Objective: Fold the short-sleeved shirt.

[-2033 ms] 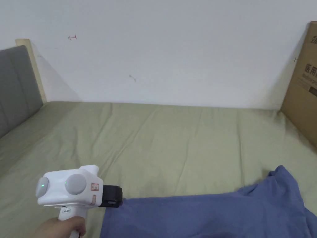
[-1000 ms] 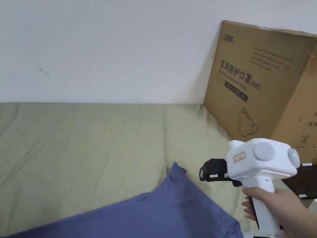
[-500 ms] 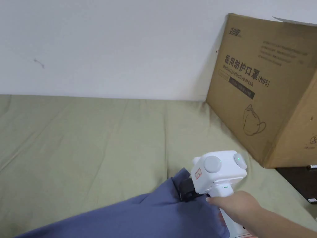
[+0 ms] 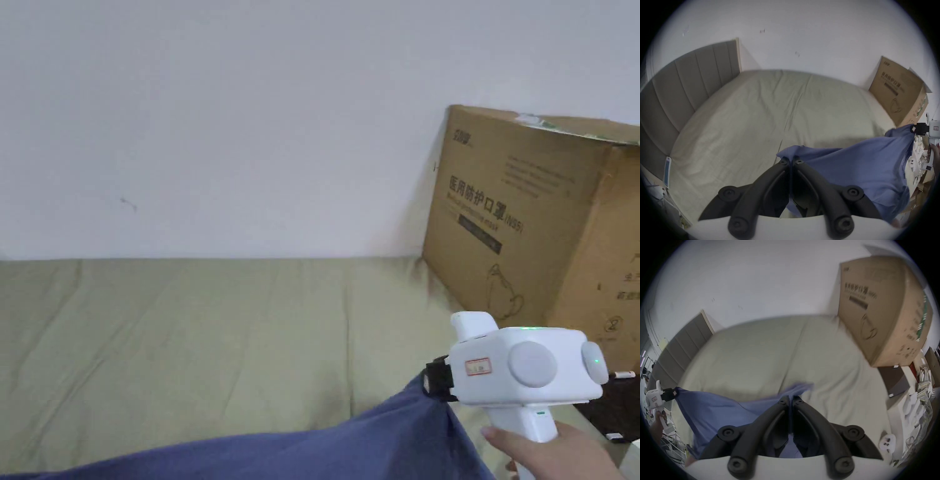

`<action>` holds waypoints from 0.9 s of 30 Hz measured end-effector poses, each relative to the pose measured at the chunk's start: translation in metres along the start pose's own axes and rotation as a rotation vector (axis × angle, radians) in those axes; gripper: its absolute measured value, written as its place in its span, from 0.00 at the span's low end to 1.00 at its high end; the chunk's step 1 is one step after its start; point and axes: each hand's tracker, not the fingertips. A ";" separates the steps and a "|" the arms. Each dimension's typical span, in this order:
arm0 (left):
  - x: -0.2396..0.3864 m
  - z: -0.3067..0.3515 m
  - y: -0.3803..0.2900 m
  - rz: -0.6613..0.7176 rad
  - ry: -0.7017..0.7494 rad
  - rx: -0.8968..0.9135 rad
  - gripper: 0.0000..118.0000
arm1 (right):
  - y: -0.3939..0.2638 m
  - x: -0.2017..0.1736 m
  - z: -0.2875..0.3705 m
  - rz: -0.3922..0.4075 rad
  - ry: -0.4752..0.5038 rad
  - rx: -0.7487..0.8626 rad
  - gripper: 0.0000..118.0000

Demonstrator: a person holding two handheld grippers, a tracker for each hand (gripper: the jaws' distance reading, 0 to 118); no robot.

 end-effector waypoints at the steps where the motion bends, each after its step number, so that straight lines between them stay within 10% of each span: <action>1: 0.000 0.018 0.010 -0.004 -0.022 0.036 0.00 | 0.005 -0.001 0.025 -0.014 0.005 0.043 0.01; 13: 0.020 0.167 0.144 -0.066 -0.091 0.318 0.01 | 0.108 -0.018 0.214 -0.034 0.005 0.289 0.01; 27: 0.048 0.140 0.316 -0.052 -0.073 0.474 0.00 | 0.316 -0.056 0.231 -0.012 -0.173 0.557 0.01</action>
